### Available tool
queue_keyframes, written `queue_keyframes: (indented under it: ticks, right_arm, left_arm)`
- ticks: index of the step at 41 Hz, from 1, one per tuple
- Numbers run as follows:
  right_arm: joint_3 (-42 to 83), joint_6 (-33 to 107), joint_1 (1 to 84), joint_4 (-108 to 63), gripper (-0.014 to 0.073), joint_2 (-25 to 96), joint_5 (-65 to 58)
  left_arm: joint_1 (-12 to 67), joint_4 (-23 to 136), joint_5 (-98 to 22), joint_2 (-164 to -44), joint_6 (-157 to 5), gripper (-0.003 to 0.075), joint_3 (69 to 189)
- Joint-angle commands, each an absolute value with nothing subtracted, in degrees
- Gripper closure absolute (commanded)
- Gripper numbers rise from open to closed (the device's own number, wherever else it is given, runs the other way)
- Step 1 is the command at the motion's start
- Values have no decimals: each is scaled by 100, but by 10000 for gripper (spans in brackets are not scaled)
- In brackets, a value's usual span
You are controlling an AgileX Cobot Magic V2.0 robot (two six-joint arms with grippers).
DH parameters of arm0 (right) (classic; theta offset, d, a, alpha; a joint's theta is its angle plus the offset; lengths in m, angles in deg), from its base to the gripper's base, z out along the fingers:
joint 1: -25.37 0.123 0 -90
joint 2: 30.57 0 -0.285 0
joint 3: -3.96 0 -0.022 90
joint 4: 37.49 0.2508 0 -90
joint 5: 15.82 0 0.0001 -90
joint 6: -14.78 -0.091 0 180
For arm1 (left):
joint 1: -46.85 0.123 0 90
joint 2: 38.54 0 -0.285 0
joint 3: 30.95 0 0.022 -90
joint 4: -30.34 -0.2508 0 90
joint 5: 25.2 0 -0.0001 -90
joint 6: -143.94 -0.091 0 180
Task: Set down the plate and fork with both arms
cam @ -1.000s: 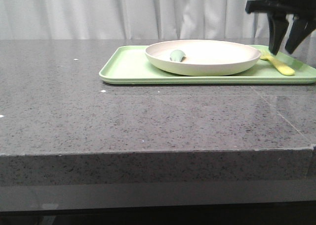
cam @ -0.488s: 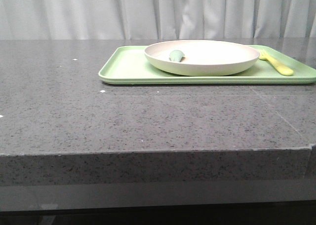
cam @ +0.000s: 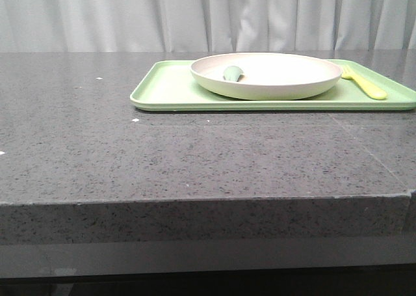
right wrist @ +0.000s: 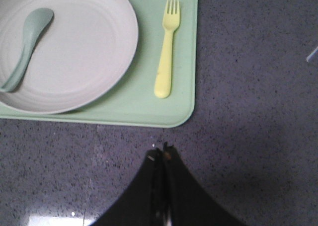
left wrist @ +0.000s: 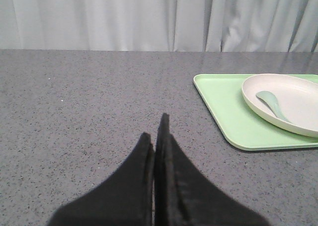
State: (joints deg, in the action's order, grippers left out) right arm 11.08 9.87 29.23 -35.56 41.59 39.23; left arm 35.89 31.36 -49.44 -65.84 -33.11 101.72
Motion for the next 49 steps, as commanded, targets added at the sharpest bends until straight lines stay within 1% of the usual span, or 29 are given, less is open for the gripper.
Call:
queue_keyframes:
  ticks: [1,8,13,19,25,30,49]
  right_arm:
    - [1885,1127,2913,-3622,707,3281,2981]
    - [3410,1170,2913,-3749,707,1960,1858]
    - [4282,1186,2913,-3838,707,1014,1212]
    - [5101,1186,2913,-3838,707,60,926]
    - [5476,1186,2913,-3838,707,-610,764]
    - [5497,1186,2913,-3833,707,-810,669]
    - [5497,1186,2913,-3833,711,-808,713]
  left_arm:
    - [3594,3143,-4472,-6621,-3311,738,10327]
    - [3594,3143,-4472,-6621,-3311,738,10327]
    - [3594,3143,-4472,-6621,-3311,738,10327]
    - [3594,3143,-4472,-6621,-3311,738,10327]
    - [3594,3143,-4472,-6621,-3311,738,10327]
    - [3594,3143,-4472,-6621,-3311,738,10327]
    - [3594,3143,-4472,-6621,-3311,738,10327]
